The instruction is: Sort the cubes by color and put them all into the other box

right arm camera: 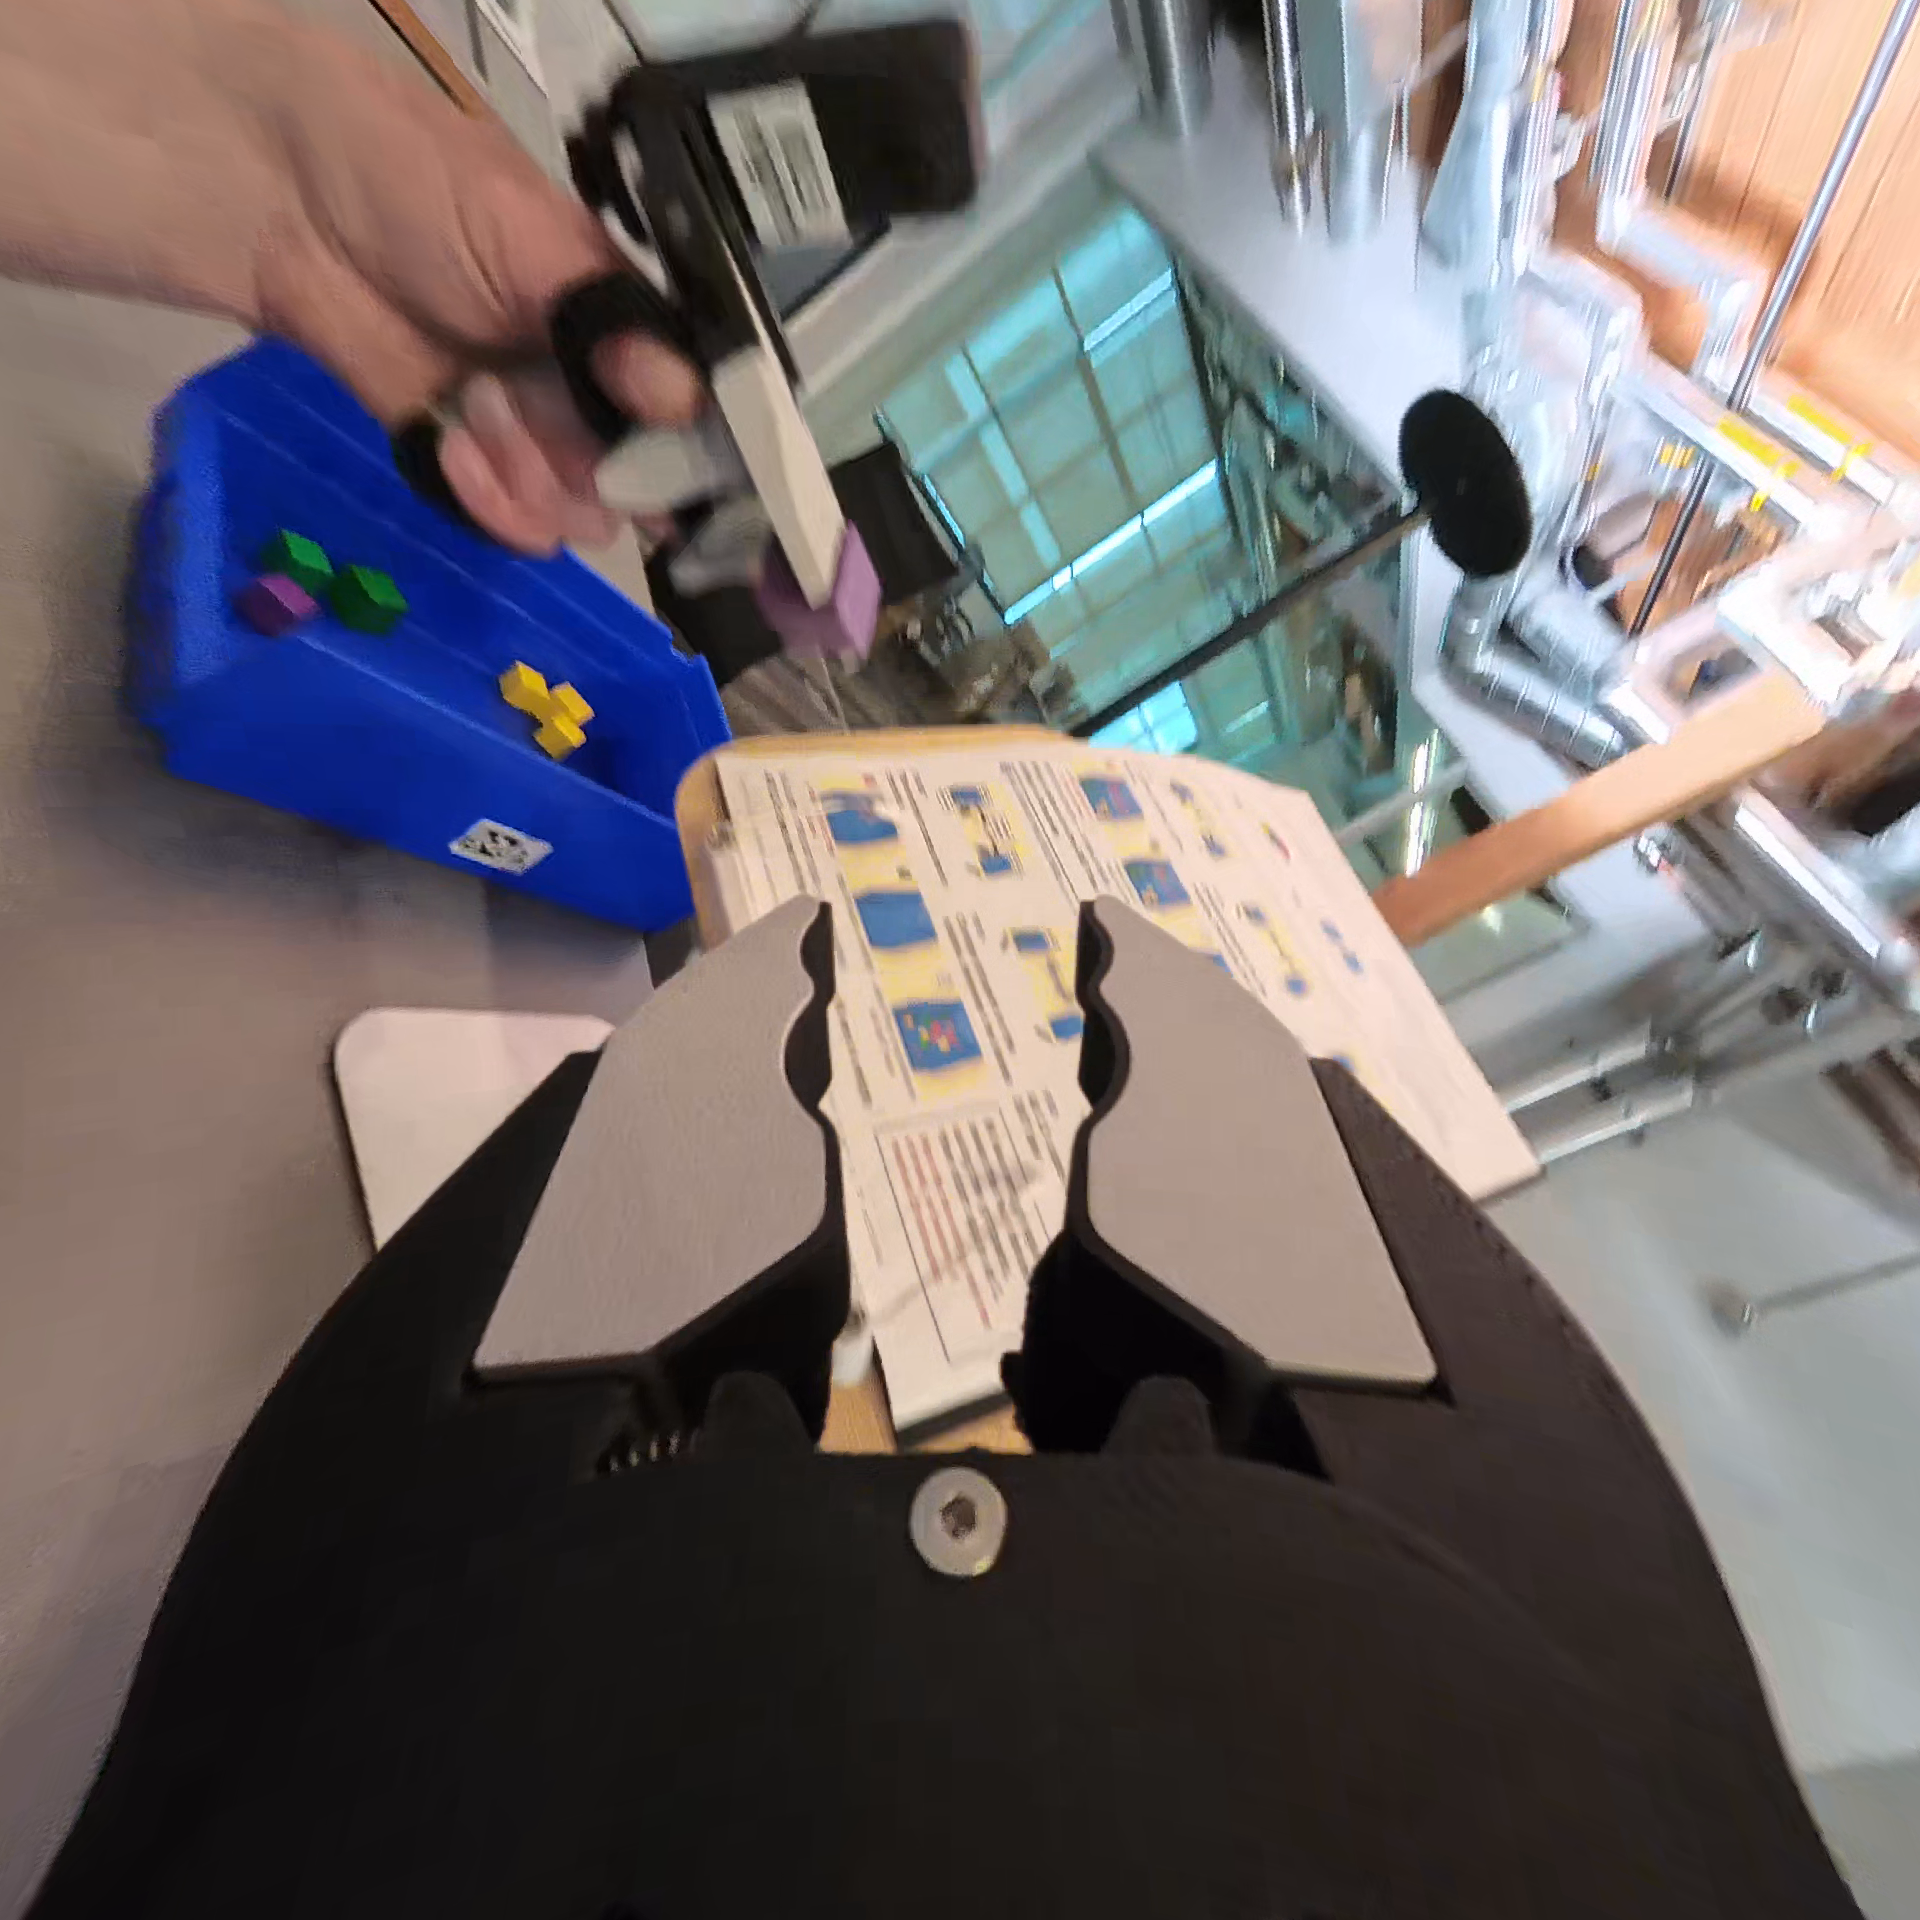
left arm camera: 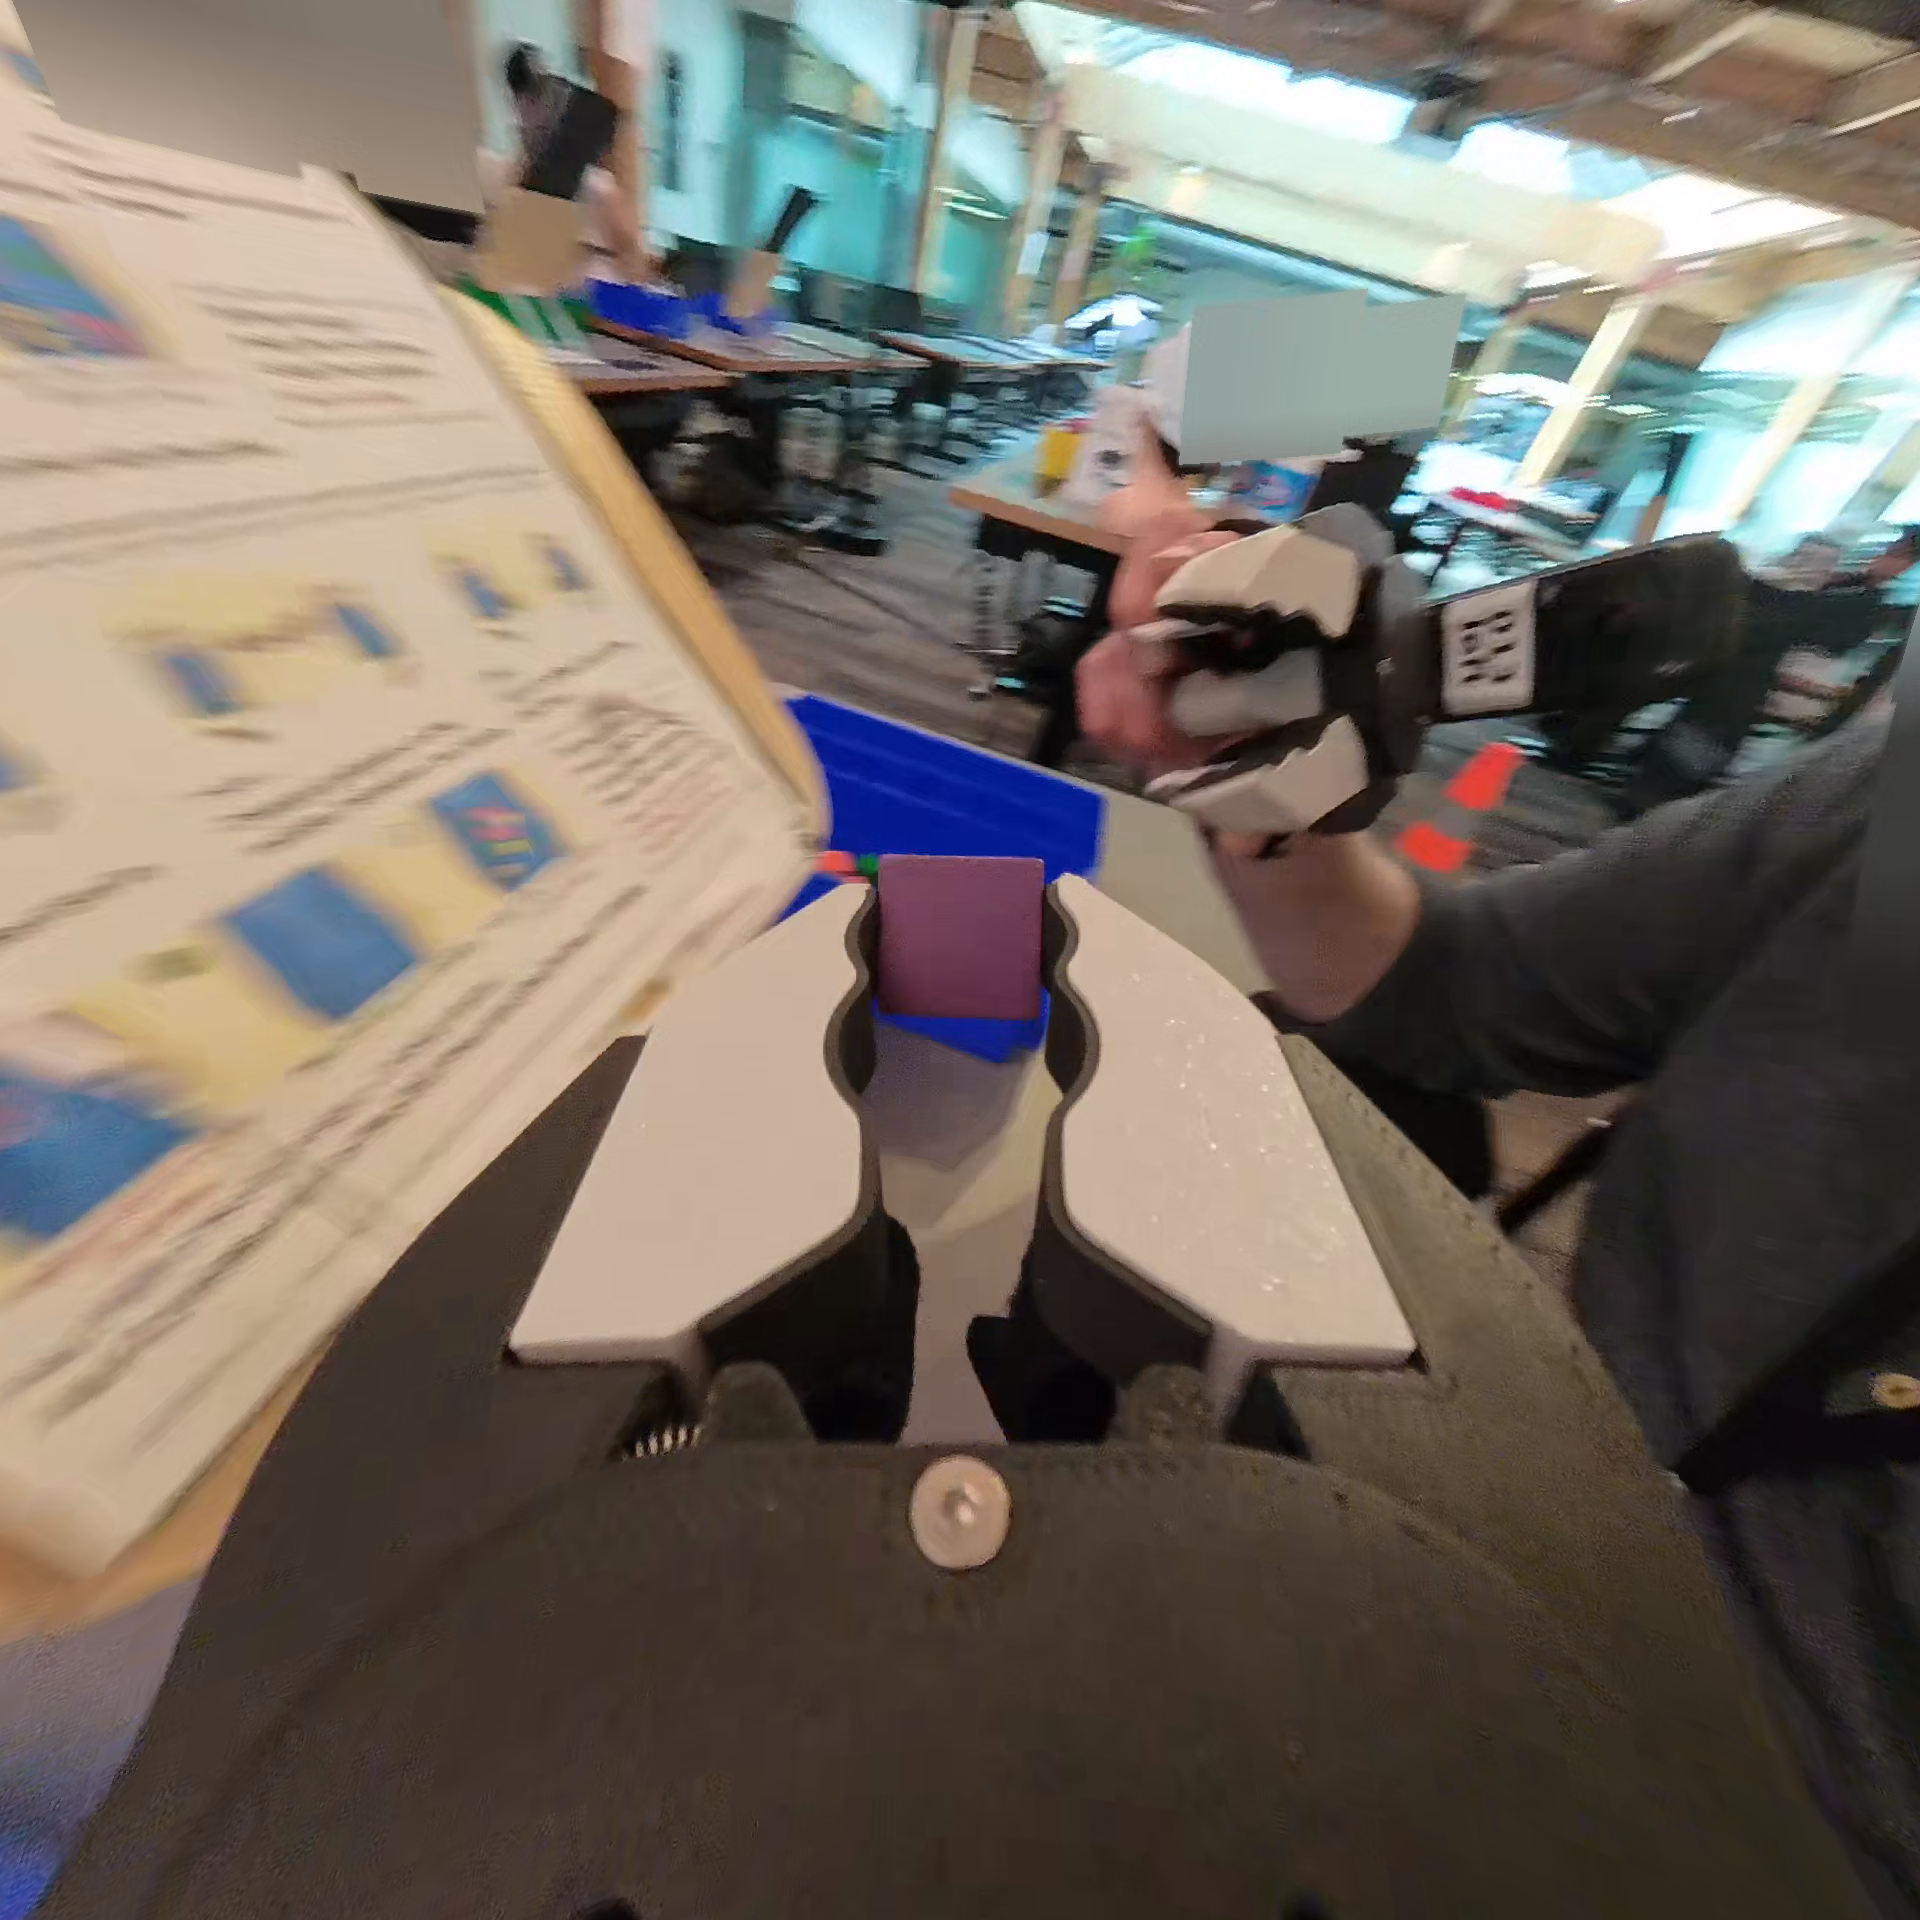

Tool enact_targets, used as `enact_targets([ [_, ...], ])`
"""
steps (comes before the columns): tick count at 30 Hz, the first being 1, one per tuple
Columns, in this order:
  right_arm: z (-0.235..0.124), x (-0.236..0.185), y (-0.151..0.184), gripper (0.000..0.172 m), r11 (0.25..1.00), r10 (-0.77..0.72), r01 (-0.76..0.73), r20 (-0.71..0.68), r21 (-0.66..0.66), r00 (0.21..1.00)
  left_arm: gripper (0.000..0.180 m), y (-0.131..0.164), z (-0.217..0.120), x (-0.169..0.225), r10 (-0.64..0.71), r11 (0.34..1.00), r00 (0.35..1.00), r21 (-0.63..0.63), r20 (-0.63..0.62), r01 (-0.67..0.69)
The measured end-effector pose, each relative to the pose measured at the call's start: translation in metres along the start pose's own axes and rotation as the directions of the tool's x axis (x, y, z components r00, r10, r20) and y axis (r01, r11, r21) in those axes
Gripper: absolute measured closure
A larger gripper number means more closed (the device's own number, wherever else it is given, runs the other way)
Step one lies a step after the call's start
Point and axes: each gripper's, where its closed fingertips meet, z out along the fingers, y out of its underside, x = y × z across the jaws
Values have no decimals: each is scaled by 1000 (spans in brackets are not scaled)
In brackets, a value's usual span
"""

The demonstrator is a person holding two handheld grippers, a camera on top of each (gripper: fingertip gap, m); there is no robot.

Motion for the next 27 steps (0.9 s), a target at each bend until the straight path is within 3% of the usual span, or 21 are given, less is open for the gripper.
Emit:
enact_targets([
  [5,17,-39,-20,124,995,-68,63,53,76,996,152,15,52,56,-97,994,942,21,-321,109],
  [8,24,-51,-18,122,993,-96,91,64,71,993,152,19,61,69,-127,989,910,17,-395,146],
  [15,26,-49,-22,138,991,-104,105,-6,89,995,152,22,65,78,-150,985,879,11,-453,174],
  [27,21,-46,-29,143,986,-125,126,-15,113,992,148,16,65,88,-206,962,806,34,-555,269],
])
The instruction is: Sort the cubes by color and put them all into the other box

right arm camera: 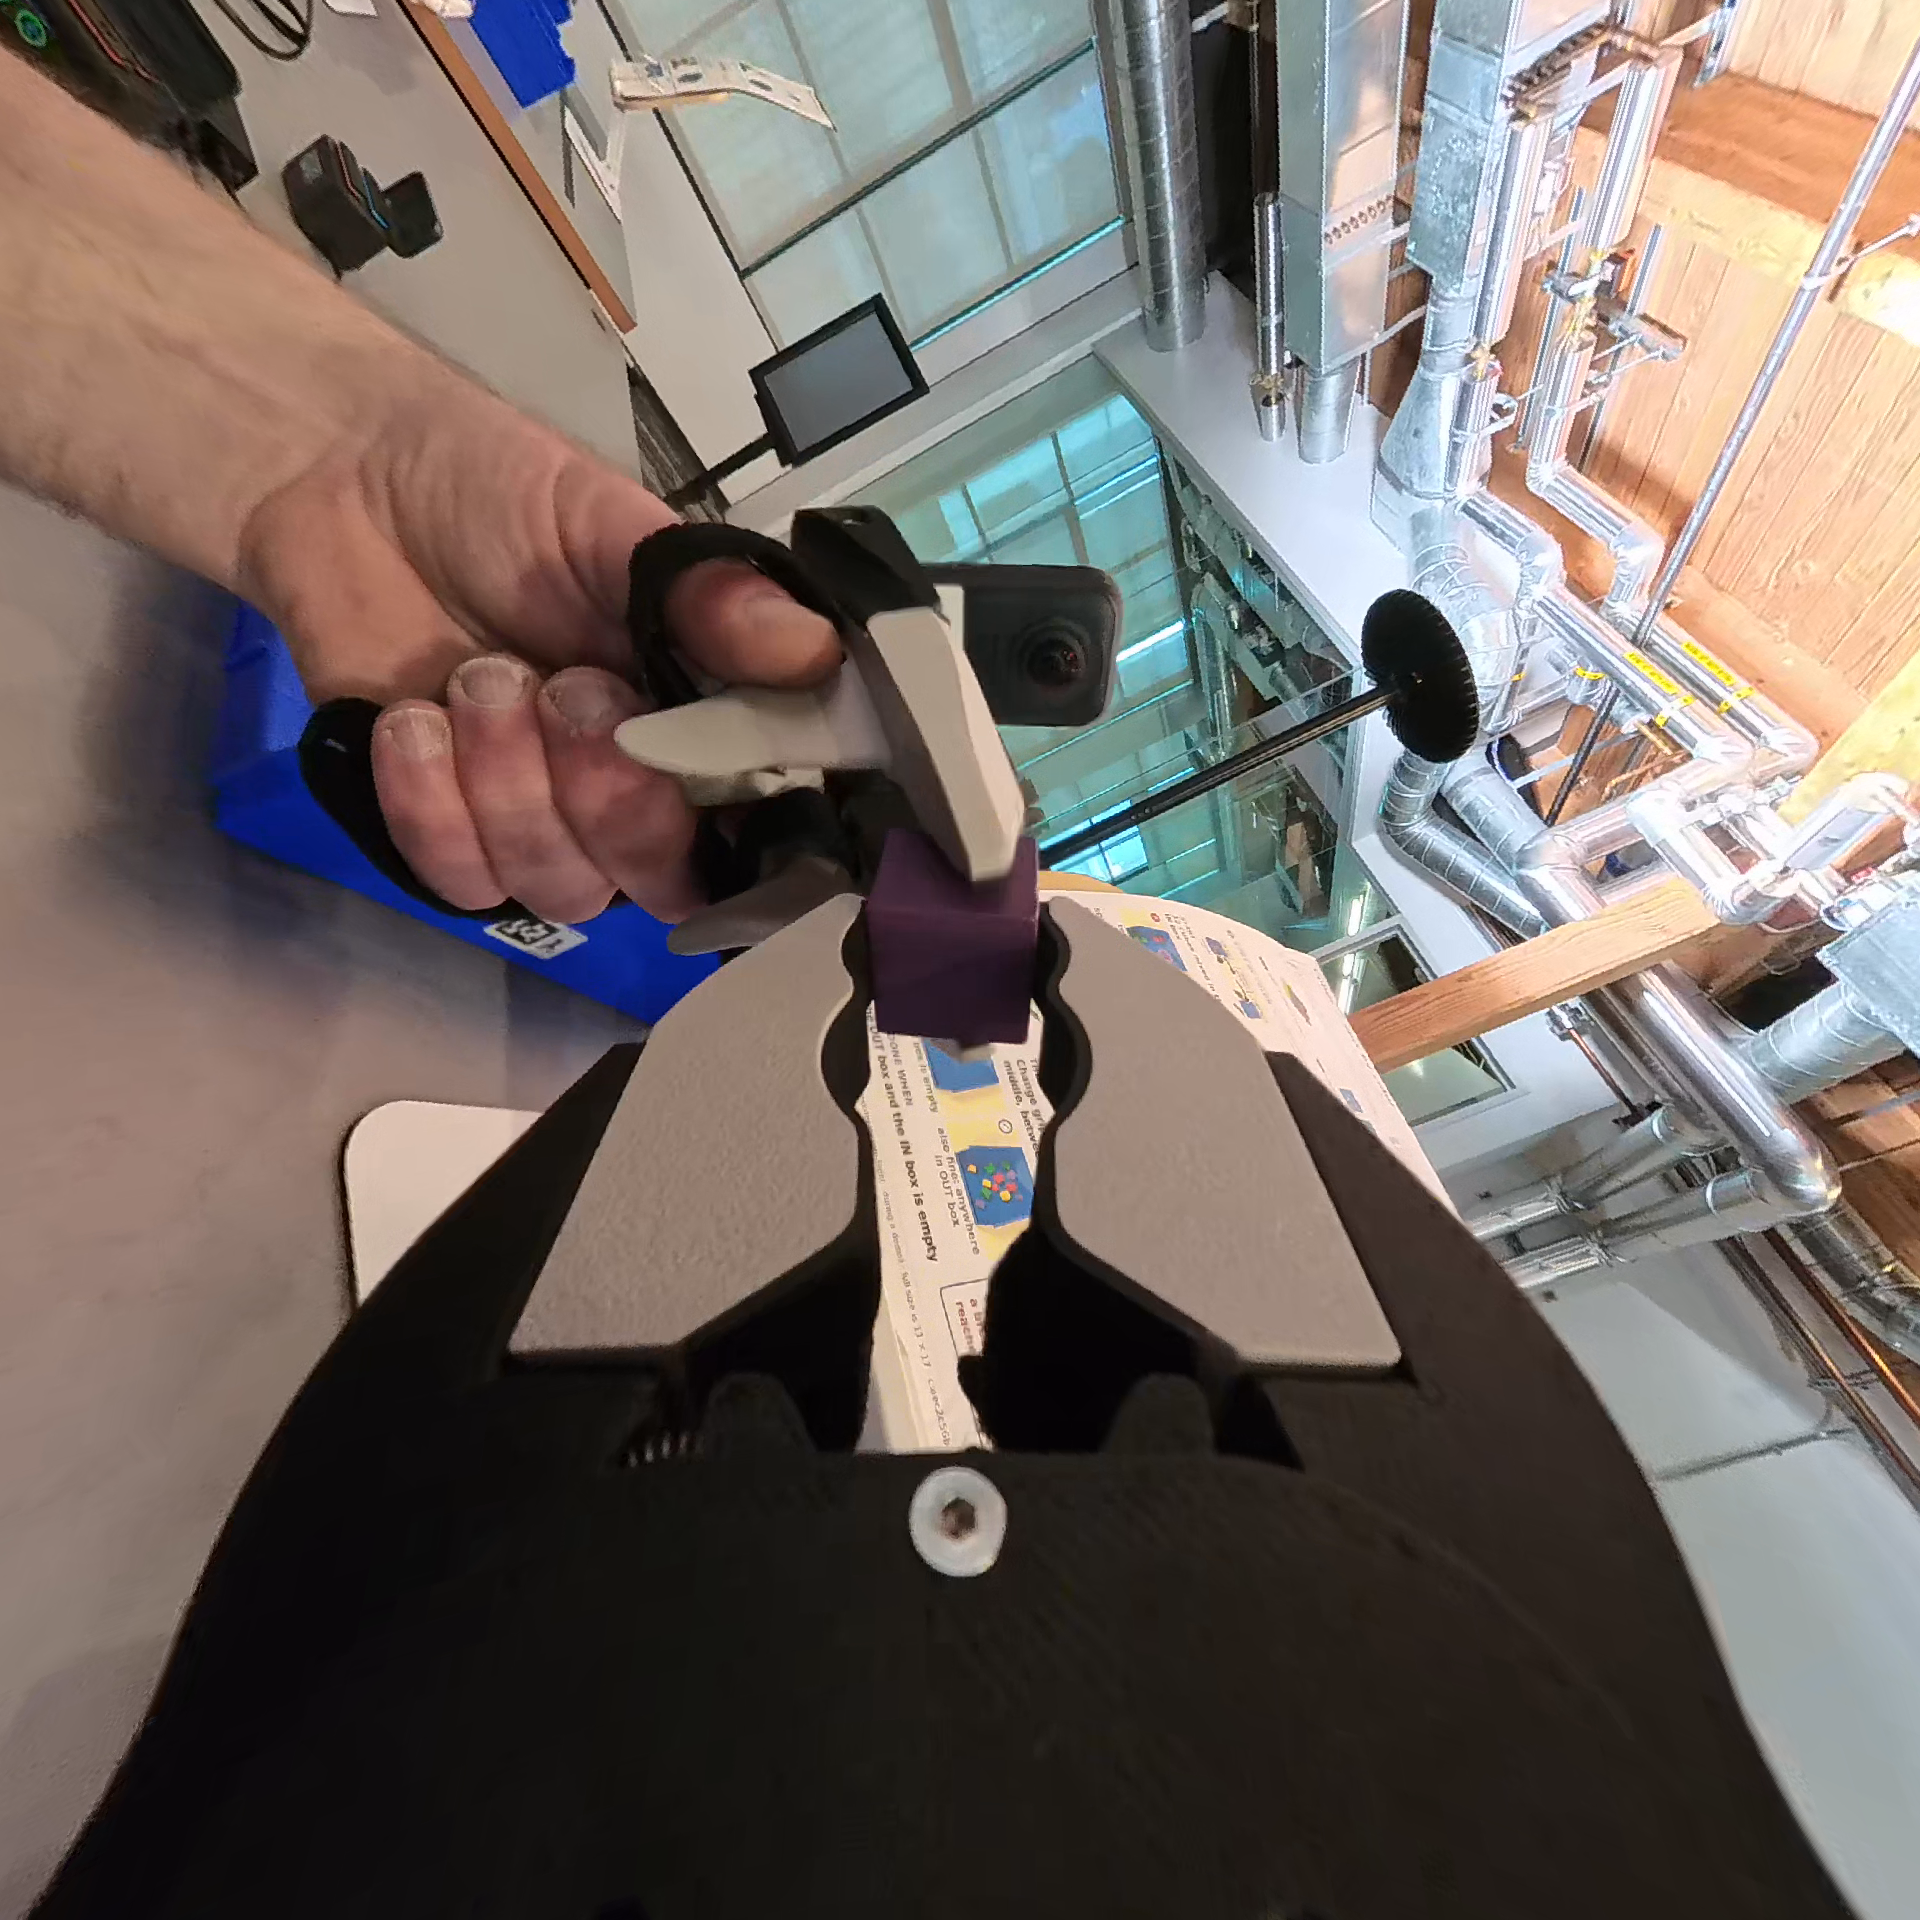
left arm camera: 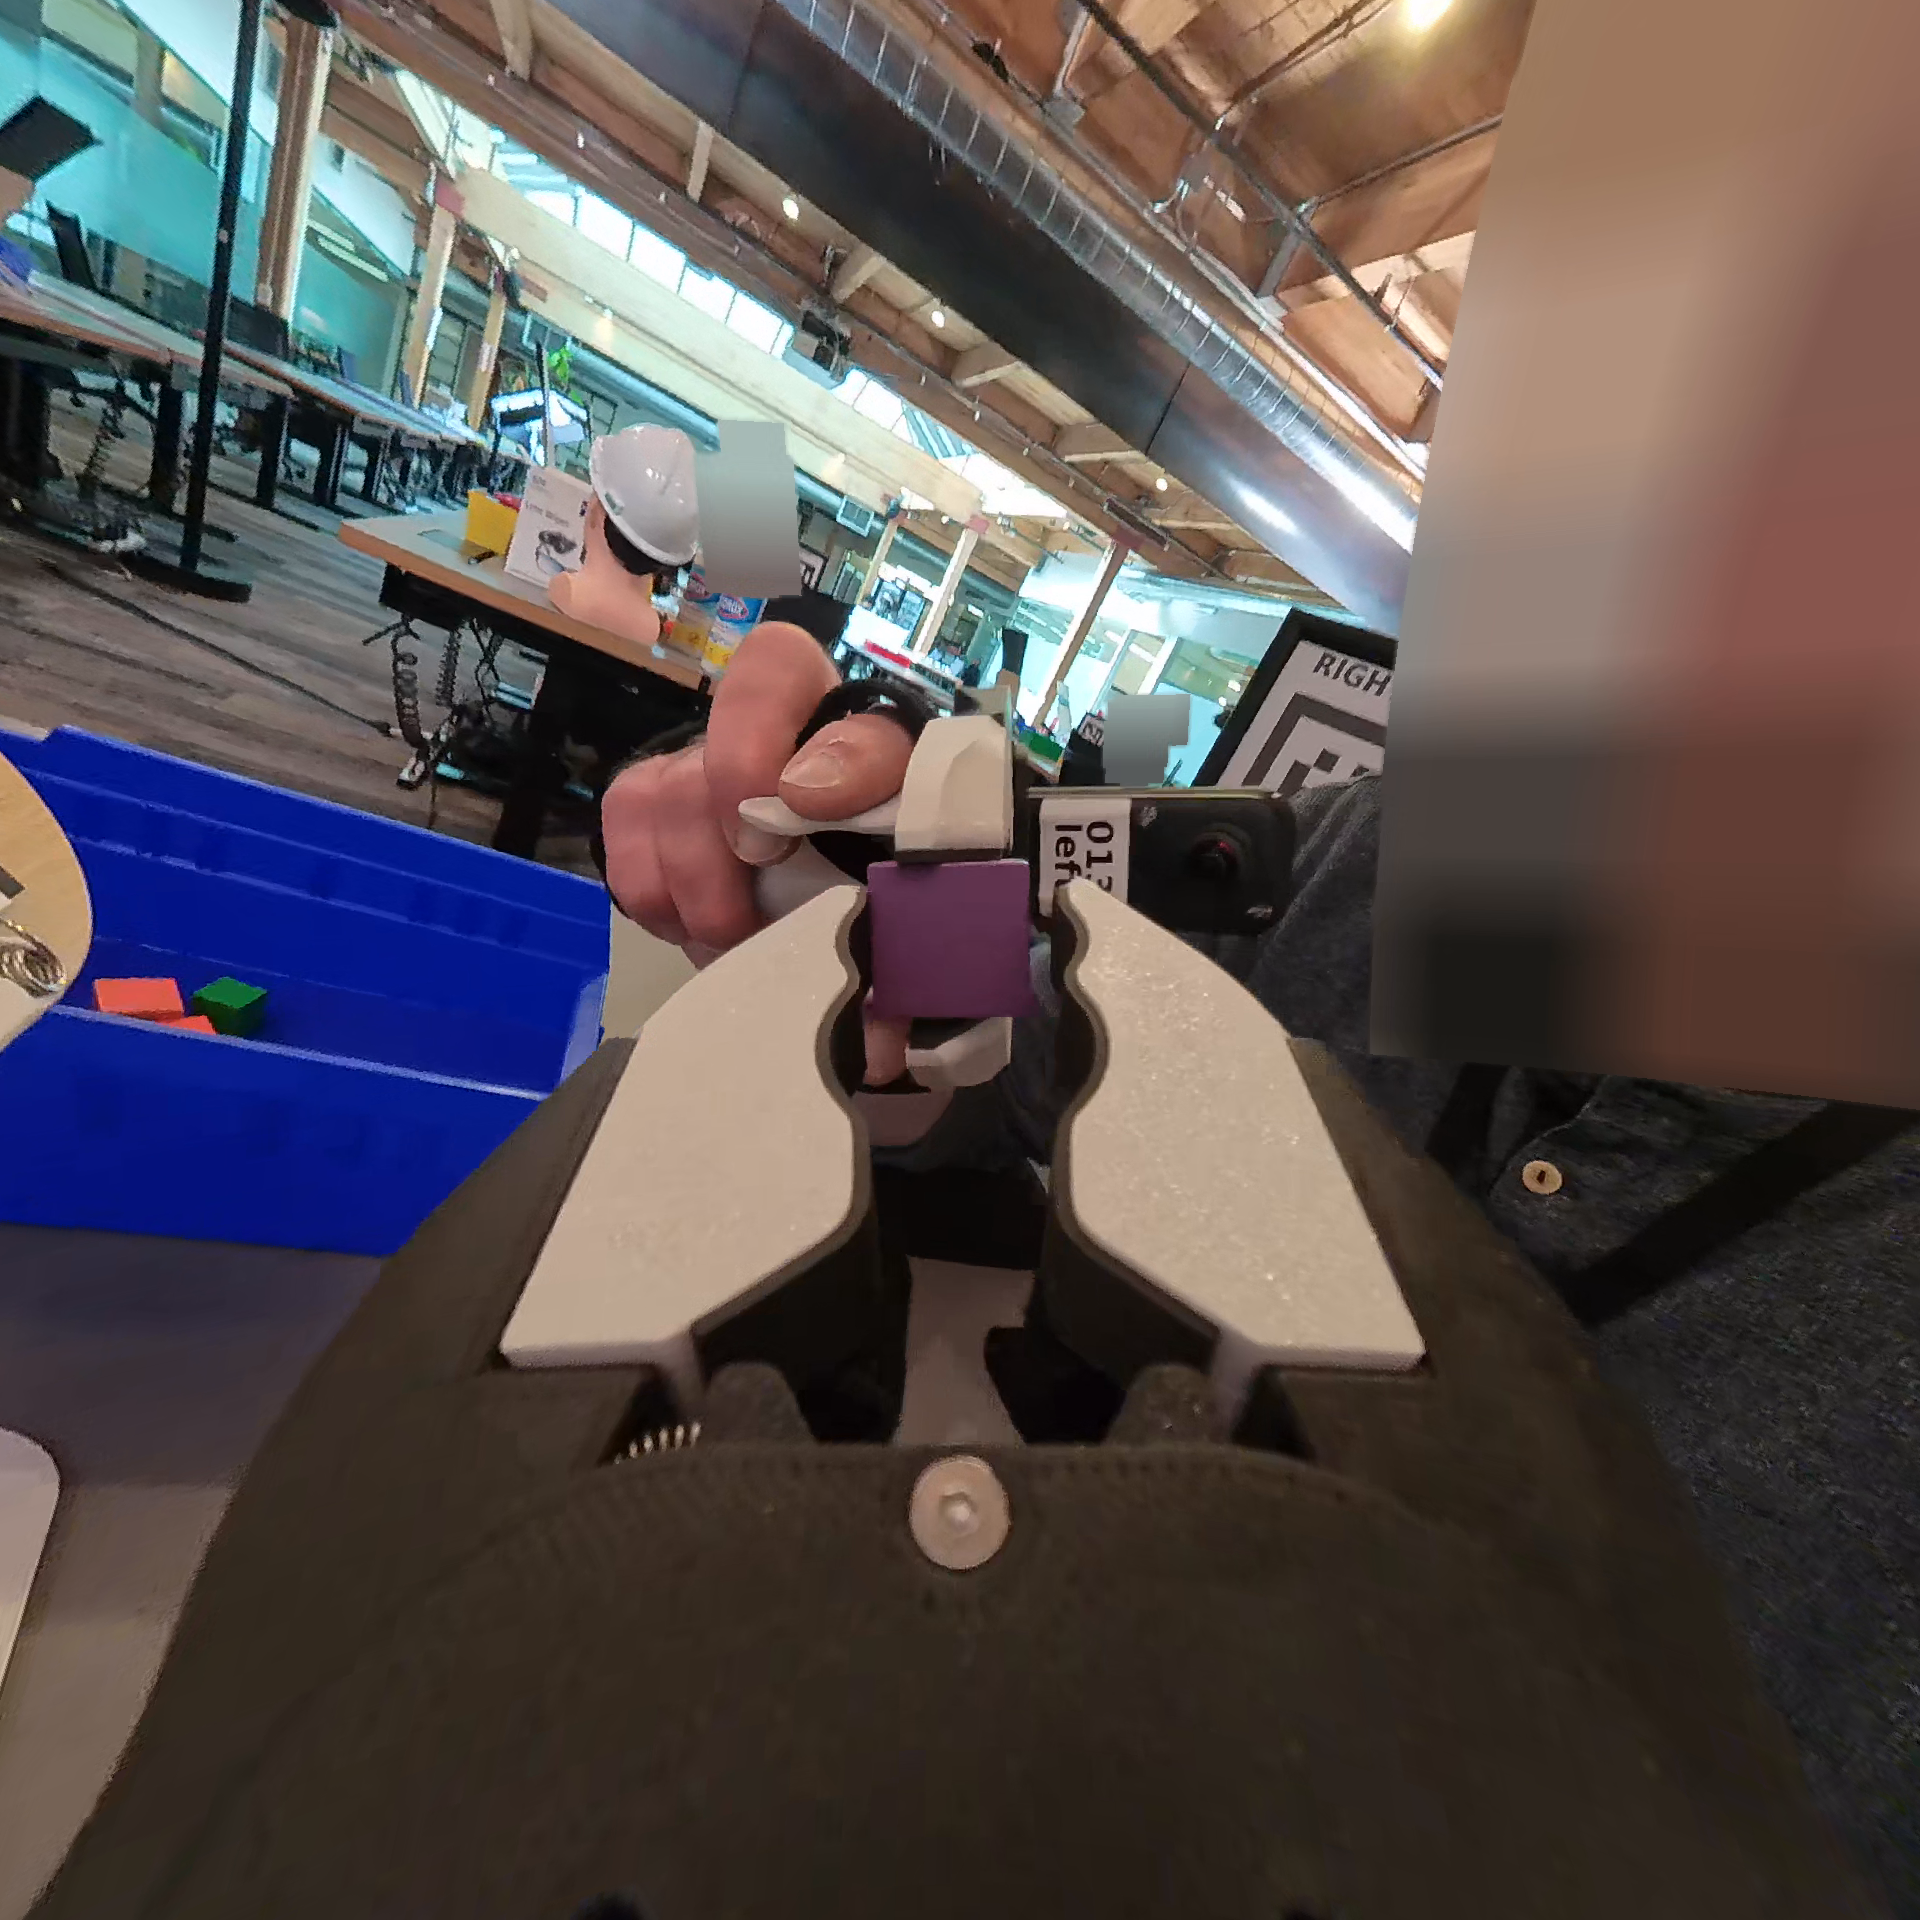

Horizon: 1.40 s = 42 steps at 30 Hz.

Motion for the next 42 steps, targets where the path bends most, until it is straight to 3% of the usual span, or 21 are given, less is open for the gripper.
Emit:
enact_targets([
  [3,-4,9,2,143,1000,2,-2,-17,-5,1000,140,-10,-7,3,31,999,999,27,21,-32],
  [6,-15,33,15,143,998,9,-13,-72,-54,997,156,-19,-20,6,135,991,987,9,89,-136],
  [9,-34,71,52,143,983,69,-94,-153,-159,986,180,-36,-42,9,241,969,952,-2,187,-245],
  [12,-61,102,116,143,911,174,-247,-234,-330,957,180,-53,-74,-3,325,942,868,-43,374,-334],
  [17,-111,95,233,142,630,365,-461,-286,-625,886,180,-69,-125,-20,426,896,676,-177,601,-407],
  [20,-133,70,282,142,455,460,-524,-313,-720,831,180,-75,-144,-22,437,887,621,-198,651,-417],
  [22,-143,47,306,143,349,519,-530,-311,-773,796,180,-74,-151,-23,435,890,620,-207,653,-407],
  [25,-158,16,334,143,206,574,-507,-316,-837,755,180,-74,-166,-32,453,881,557,-256,696,-397],
  [31,-176,-16,368,142,38,593,-488,-373,-872,713,180,-71,-181,-42,432,893,535,-263,726,-364],
  [34,-182,-14,375,131,16,571,-493,-397,-870,719,180,-70,-190,-47,427,897,513,-275,745,-347],
  [42,-173,20,354,136,131,541,-552,-408,-823,736,172,-61,-222,-63,409,910,434,-326,803,-254],
])
